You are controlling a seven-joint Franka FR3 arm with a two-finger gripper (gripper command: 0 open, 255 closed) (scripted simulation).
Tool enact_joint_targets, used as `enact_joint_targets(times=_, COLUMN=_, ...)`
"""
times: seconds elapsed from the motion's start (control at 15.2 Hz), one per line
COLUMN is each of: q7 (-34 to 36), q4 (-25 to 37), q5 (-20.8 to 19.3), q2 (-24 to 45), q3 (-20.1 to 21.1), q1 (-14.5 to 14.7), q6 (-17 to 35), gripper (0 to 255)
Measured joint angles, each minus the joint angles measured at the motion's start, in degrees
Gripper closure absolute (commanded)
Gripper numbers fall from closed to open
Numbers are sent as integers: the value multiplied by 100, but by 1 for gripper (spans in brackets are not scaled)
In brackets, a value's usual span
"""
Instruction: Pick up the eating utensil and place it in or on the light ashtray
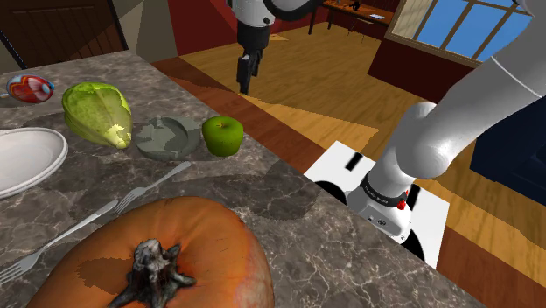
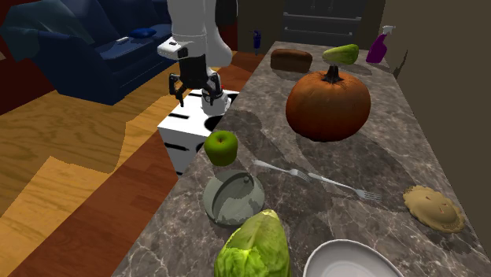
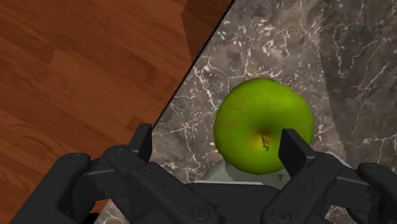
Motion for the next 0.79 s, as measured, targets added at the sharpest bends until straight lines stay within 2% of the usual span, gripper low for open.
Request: enact_joint_targets(times=0.79, q7=-126, q4=856, q5=-360, q2=1824, q3=682, q1=559, q6=1098, gripper=0)
